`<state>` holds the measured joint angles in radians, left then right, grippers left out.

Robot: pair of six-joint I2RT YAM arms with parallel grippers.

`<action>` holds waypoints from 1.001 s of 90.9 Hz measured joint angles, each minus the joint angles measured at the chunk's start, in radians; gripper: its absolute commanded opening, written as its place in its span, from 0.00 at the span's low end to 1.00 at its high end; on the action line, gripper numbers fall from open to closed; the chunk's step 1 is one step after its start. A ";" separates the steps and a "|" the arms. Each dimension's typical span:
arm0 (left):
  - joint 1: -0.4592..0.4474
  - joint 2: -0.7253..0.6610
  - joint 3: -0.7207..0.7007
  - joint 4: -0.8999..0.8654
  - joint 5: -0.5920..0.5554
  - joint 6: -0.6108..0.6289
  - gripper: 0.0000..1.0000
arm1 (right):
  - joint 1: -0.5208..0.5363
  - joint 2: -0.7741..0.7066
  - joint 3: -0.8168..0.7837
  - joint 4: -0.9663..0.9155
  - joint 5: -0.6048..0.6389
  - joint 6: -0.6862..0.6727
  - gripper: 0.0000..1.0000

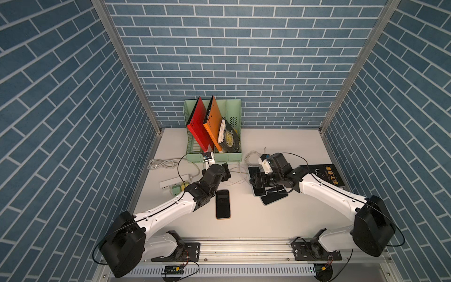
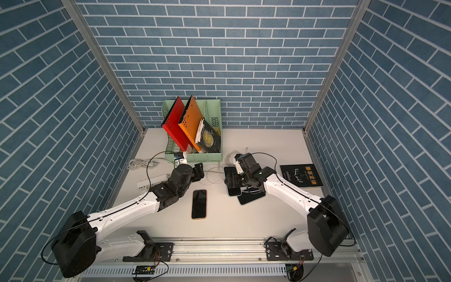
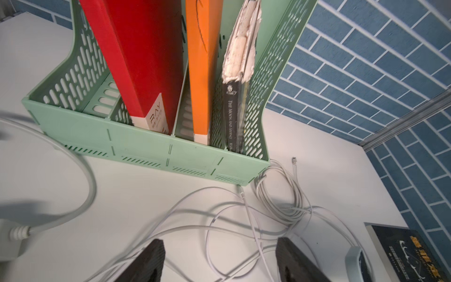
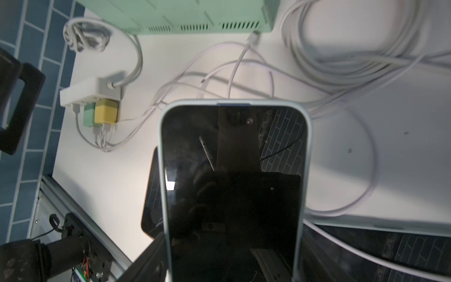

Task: Unplug the charging cable from the phone
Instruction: Remove the charging cable from the phone, then place the phone at the center of the board.

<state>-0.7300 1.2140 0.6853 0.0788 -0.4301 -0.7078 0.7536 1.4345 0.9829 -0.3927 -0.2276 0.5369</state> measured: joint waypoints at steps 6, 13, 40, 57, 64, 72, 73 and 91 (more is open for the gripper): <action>0.000 -0.015 -0.018 -0.027 0.000 -0.006 0.77 | 0.052 0.044 0.005 0.000 0.006 0.018 0.13; 0.000 -0.029 -0.024 -0.059 -0.002 -0.011 0.77 | 0.104 0.082 0.006 0.000 0.019 0.044 0.12; 0.000 -0.067 -0.024 -0.120 0.006 -0.015 0.77 | 0.243 0.180 0.006 0.008 0.138 0.196 0.10; 0.000 -0.083 -0.030 -0.154 0.024 -0.013 0.77 | 0.285 0.248 0.014 0.019 0.223 0.294 0.11; 0.000 -0.093 -0.030 -0.173 0.031 -0.009 0.77 | 0.296 0.278 0.032 0.018 0.256 0.325 0.11; 0.000 -0.110 -0.036 -0.183 0.032 -0.003 0.76 | 0.304 0.303 0.047 0.023 0.284 0.357 0.12; 0.000 -0.113 -0.037 -0.184 0.033 -0.003 0.76 | 0.305 0.305 0.048 0.022 0.287 0.359 0.12; 0.000 -0.133 -0.053 -0.201 0.035 0.002 0.76 | 0.327 0.334 0.068 0.018 0.315 0.403 0.21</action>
<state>-0.7296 1.0813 0.6323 -0.1226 -0.3954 -0.7055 1.0809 1.7683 1.0512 -0.3752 0.0879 0.9398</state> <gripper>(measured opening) 0.765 0.783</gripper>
